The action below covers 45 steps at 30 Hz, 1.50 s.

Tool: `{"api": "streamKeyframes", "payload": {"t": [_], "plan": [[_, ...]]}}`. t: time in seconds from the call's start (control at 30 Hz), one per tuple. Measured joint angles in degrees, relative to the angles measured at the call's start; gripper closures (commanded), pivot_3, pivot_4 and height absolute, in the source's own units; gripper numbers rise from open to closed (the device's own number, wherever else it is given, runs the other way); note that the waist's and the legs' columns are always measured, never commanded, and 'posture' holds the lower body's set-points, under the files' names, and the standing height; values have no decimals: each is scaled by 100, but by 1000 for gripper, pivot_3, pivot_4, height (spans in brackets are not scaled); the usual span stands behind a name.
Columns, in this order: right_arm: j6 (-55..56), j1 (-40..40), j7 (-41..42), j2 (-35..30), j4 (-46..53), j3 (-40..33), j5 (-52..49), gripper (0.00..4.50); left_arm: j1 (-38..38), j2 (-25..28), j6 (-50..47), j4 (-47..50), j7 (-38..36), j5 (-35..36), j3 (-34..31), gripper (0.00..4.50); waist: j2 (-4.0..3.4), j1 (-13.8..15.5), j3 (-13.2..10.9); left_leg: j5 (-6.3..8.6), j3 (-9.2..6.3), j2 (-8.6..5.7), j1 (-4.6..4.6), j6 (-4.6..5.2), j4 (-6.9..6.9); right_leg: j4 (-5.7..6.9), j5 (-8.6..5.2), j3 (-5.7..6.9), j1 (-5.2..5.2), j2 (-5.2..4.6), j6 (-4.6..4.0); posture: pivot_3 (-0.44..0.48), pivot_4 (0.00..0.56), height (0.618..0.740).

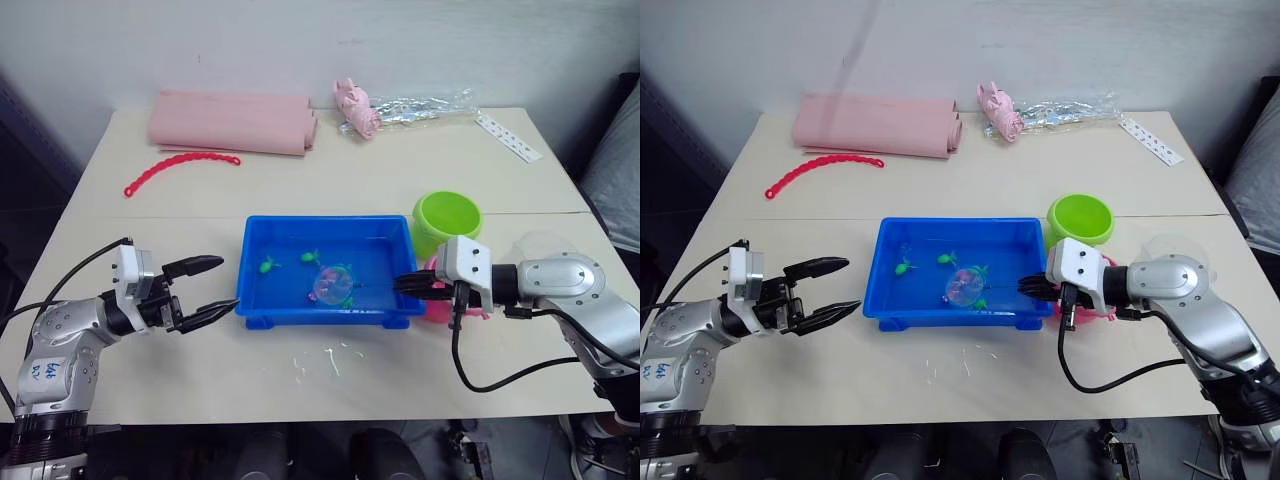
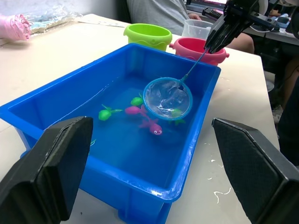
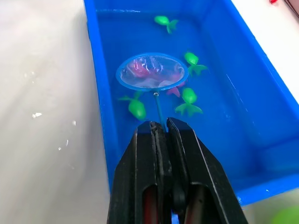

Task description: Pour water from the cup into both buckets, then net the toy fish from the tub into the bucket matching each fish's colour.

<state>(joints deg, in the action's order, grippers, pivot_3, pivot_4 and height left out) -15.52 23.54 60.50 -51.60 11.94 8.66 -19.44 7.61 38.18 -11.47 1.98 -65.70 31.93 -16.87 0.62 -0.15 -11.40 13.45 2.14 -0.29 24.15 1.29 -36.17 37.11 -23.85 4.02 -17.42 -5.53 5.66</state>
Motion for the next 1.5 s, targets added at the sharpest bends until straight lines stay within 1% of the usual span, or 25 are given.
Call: {"api": "streamKeyframes", "payload": {"t": [0.3,0.37,0.53,0.73,0.97,1.2,1.5], "plan": [[92,118,4,122,-440,-62,201,4500,37,-37,8,0,16,0,12,33,0,-2,0,0,1,0,0,0,2,0,0,0,-1,0,0,0,150,740],[256,222,16,95,-677,-79,378,4500,67,-117,8,-2,16,19,22,33,0,-2,0,0,2,0,0,0,2,-1,0,0,-1,0,0,0,150,740],[623,272,73,65,-1020,-159,683,4500,122,-128,8,-24,13,21,49,33,0,-2,0,0,3,0,0,0,2,0,0,0,-1,0,0,0,150,740],[786,276,120,121,-1170,-159,812,4500,185,-128,8,-53,-9,21,54,33,0,-5,0,0,3,0,0,0,2,0,0,0,-1,0,0,0,150,740],[947,274,138,205,-1123,-143,993,4500,180,-128,21,-69,-21,21,53,33,0,-5,0,0,3,0,0,0,2,0,0,0,-2,1,0,0,150,740],[1225,240,223,224,-941,83,1316,4500,155,-135,46,-93,-44,21,53,33,0,-6,0,0,3,0,0,-1,3,-1,0,-1,-2,1,0,0,150,740],[798,250,223,581,-643,221,1306,4500,113,-140,96,-255,-70,21,53,33,0,-4,0,0,2,0,0,-1,2,0,0,0,-2,1,0,0,150,740]]}}
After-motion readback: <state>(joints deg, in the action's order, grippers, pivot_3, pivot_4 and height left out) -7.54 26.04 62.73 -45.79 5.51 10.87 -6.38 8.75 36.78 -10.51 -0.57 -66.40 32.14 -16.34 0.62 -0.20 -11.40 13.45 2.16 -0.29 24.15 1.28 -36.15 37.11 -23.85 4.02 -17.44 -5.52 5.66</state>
